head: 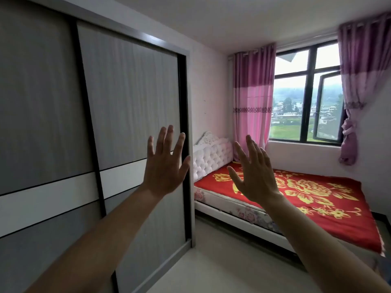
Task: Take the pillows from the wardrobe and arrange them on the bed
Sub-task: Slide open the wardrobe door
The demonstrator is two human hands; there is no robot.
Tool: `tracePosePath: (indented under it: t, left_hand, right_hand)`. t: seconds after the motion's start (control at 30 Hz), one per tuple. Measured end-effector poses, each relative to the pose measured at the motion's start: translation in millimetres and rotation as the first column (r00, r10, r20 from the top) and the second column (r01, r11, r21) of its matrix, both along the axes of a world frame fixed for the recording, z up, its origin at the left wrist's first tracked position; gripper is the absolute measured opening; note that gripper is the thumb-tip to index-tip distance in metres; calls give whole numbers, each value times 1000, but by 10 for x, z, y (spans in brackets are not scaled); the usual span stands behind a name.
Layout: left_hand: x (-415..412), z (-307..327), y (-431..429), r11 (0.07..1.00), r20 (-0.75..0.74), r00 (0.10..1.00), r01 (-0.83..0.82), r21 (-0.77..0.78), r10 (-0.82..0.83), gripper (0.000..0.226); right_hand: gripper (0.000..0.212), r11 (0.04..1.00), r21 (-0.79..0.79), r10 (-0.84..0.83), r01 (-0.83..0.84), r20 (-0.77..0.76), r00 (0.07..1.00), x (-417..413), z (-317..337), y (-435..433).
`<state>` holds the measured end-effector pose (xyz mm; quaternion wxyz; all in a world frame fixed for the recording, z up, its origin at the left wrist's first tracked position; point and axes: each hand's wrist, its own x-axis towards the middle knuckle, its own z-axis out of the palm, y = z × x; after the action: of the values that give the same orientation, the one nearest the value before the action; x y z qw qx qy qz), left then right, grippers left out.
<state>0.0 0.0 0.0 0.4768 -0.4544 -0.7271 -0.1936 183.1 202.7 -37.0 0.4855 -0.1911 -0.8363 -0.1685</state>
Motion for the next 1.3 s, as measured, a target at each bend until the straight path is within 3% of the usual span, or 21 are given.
tracePosePath:
  t: [0.37,0.6,0.83,1.3]
  left_hand:
    - [-760,-574,741,985,86,991,-89,-150,102,68]
    - [-1957,-784,1569,977,108,982,-137,-161,155,69]
    - [-3354,-663,2365,979,179,970,-137,-151,164,69]
    - [-5212,-927,3938,955,220,936,-237,-180,274,70]
  right_hand:
    - [75,997,-64,-39,48,134,990,-547,-541,930]
    - [75,988,-106,-83,110,232,969,-1721,-782,1760]
    - [74,979,-144,-96,142,285,954,-3083,-559,2562]
    - [72,977,-214,48,14,285,957,-5142,-801,4458]
